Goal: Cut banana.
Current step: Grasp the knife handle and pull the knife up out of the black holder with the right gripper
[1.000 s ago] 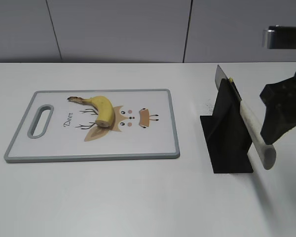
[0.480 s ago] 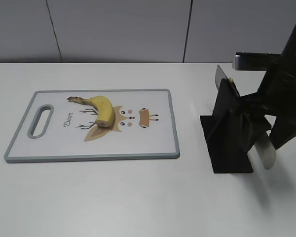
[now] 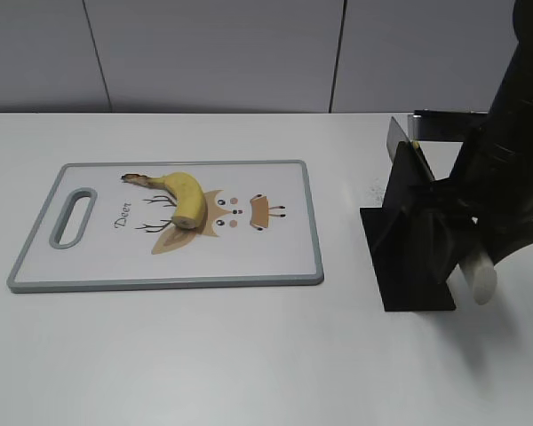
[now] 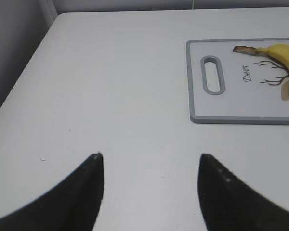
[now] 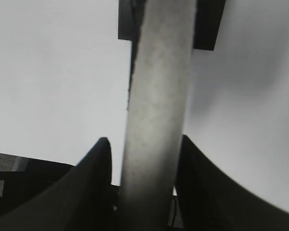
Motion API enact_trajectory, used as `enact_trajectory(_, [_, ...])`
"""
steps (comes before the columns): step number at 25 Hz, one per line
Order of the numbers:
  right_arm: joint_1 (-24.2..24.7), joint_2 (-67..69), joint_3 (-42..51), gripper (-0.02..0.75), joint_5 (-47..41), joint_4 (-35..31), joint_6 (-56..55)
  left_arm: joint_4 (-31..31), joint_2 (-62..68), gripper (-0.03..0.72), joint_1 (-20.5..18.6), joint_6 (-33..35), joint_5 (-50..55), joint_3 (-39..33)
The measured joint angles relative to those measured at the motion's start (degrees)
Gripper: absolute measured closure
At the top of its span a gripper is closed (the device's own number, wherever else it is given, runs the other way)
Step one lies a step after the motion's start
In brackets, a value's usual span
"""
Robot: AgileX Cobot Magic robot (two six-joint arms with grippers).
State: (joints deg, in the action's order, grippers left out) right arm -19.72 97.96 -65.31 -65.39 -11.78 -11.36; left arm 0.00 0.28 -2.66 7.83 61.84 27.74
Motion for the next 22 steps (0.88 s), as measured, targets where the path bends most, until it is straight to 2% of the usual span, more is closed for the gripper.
enact_trajectory(3, [0.0, 0.0, 0.0, 0.566, 0.0, 0.1, -0.6, 0.0, 0.0, 0.097, 0.0, 0.0, 0.0, 0.0])
enact_trajectory(22, [0.0, -5.5, 0.0, 0.565, -0.1, -0.1, -2.7, 0.0, 0.0, 0.097, 0.0, 0.0, 0.0, 0.0])
